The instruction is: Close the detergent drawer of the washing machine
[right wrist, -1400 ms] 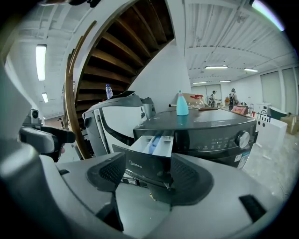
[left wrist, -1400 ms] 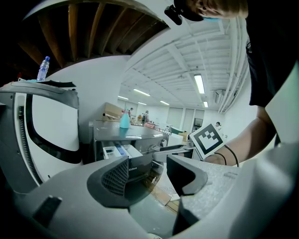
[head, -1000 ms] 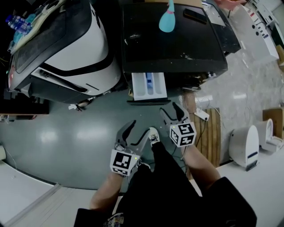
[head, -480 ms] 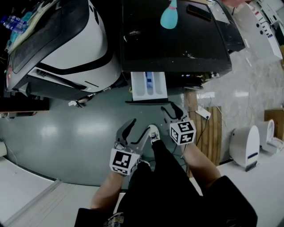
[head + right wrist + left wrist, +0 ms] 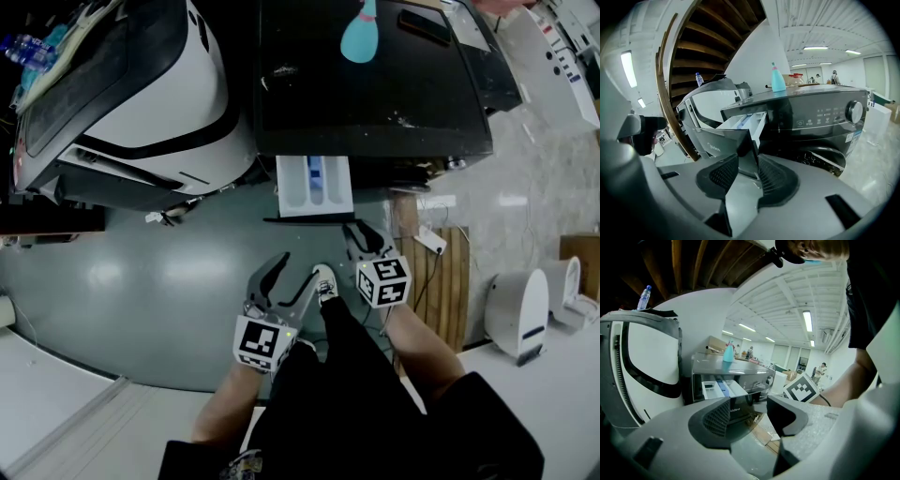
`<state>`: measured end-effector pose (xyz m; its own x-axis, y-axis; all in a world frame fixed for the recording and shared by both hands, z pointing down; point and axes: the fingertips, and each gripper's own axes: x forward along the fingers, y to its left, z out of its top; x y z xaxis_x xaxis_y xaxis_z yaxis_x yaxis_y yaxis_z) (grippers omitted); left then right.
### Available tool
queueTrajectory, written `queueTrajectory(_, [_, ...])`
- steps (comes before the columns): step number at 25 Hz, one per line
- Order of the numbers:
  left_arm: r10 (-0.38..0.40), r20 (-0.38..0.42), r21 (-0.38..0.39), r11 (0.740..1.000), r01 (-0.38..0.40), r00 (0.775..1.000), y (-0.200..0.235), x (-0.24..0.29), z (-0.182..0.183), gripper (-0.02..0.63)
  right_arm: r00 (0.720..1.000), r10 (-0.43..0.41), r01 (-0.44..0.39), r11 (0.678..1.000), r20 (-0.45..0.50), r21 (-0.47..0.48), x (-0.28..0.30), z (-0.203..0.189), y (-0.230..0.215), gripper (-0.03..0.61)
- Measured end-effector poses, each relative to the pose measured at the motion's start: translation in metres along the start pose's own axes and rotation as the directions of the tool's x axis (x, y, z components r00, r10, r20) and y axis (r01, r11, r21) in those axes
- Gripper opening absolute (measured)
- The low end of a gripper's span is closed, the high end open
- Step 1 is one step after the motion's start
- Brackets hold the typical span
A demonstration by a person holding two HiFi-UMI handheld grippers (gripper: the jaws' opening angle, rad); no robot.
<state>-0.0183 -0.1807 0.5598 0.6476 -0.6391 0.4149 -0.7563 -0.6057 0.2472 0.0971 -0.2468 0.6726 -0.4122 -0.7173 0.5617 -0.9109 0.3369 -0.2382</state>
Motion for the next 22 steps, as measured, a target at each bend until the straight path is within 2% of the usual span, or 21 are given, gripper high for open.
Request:
queueTrajectory(11, [-0.001, 0.005, -0.015, 1.0, 0.001, 1.0, 0.002, 0.011, 0.004, 0.239, 1.0, 0.012, -0.012, 1.0, -0.011, -0.002, 0.002, 0.002, -0.001, 0.129])
queueTrajectory(22, [0.0, 0.005, -0.022, 1.0, 0.0, 1.0, 0.005, 0.019, 0.007, 0.238, 1.0, -0.002, 0.002, 1.0, 0.018, 0.003, 0.029, 0.03, -0.015, 0.112])
